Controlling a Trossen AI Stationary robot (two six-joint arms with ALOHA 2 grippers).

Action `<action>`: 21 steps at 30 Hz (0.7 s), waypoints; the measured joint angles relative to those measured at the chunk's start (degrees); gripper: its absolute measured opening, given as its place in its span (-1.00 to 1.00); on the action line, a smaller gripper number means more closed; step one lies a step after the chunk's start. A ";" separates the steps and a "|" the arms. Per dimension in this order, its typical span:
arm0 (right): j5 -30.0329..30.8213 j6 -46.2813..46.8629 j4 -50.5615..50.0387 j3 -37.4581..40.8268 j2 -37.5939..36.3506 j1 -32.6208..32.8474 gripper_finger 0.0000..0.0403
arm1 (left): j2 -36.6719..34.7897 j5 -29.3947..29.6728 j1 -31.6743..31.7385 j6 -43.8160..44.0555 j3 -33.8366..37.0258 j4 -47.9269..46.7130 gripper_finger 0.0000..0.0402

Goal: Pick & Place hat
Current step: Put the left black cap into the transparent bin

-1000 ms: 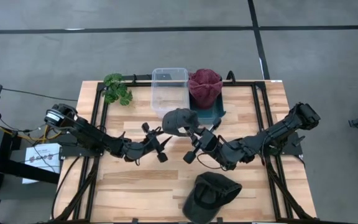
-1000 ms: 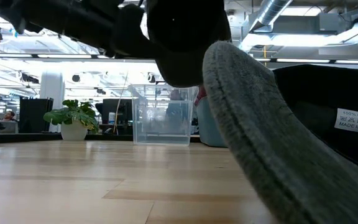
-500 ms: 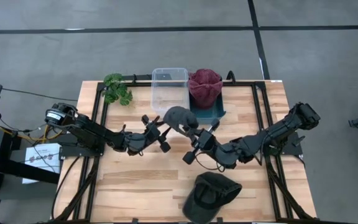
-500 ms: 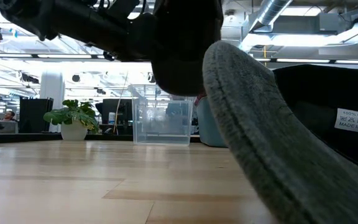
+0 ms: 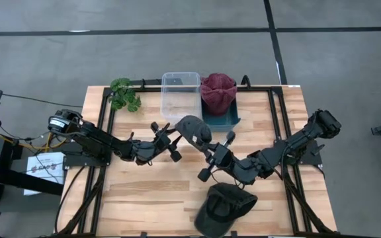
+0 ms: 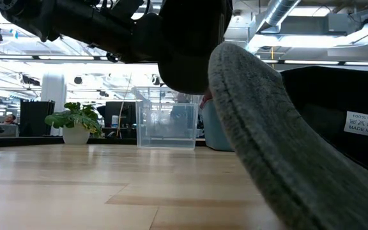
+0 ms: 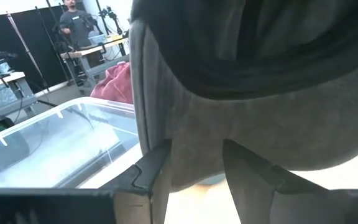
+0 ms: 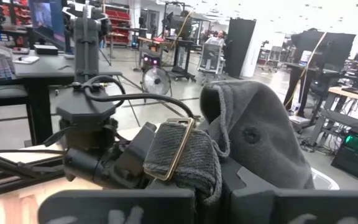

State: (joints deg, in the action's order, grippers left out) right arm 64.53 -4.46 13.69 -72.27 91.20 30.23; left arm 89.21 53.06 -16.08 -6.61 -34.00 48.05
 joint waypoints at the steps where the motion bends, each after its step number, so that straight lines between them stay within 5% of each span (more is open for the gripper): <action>1: 0.00 0.00 0.00 0.00 0.00 0.22 -1.00 | 0.00 0.00 0.00 0.00 0.00 0.00 -0.30; 21: 1.93 0.10 -0.41 0.00 0.00 3.18 -1.00 | 0.00 0.02 0.00 -0.20 0.00 0.02 -0.30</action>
State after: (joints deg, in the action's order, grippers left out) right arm 66.46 -4.36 13.28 -72.27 91.20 33.41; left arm 89.21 53.08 -16.08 -6.81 -34.00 48.07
